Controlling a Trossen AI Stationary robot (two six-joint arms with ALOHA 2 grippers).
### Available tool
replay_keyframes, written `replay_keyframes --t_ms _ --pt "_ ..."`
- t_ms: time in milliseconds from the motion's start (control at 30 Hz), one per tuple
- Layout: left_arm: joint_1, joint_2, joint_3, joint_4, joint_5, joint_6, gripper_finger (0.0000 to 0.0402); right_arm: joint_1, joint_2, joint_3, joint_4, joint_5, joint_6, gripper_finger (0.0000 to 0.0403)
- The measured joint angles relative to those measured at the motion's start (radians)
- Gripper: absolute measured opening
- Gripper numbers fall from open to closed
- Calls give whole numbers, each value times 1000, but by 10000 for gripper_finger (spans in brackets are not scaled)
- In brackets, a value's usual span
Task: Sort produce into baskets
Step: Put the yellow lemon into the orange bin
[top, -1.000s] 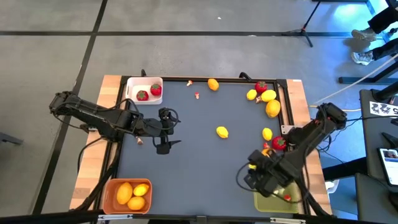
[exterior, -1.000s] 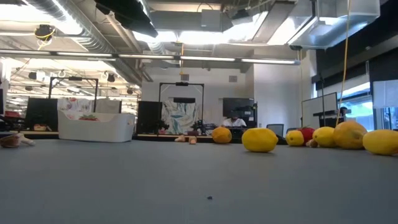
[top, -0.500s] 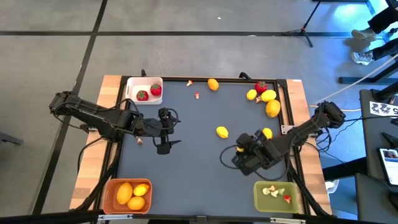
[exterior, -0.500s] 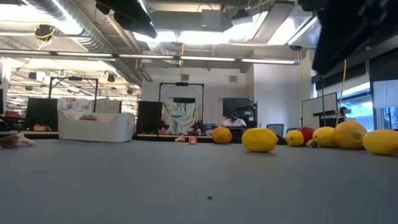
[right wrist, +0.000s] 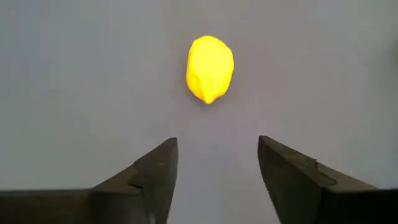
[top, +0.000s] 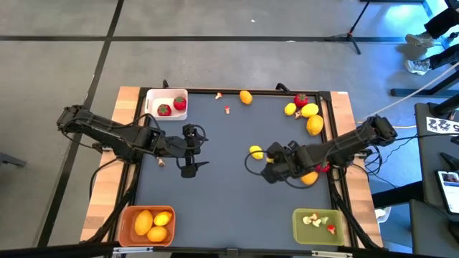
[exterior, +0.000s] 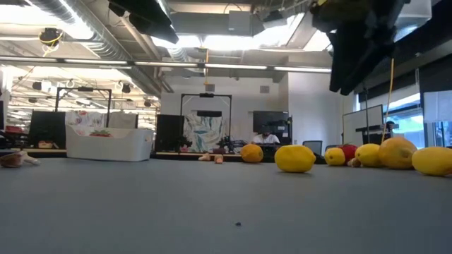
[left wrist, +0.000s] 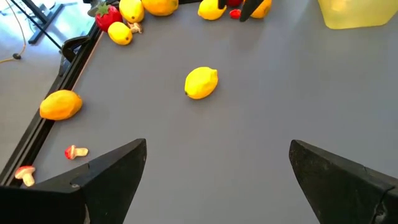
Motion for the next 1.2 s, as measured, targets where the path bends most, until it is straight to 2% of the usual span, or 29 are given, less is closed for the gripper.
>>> replay_keyframes --t_ms 333,467,800,933,1100,1200 --pt "0 0 0 -3 0 0 392 -78 46 0 141 1 -200 366" --pt "0 0 0 -8 0 0 392 -88 61 0 183 13 -262 397" --pt "0 0 0 -17 0 0 392 -122 132 0 254 123 -357 368" --pt "0 0 -1 -27 0 0 392 -167 181 0 246 74 -376 355" --pt "0 0 -1 -29 0 1 392 -227 228 0 256 -45 -414 339" --pt "0 0 -1 -29 0 1 392 -248 250 0 265 -52 -437 330"
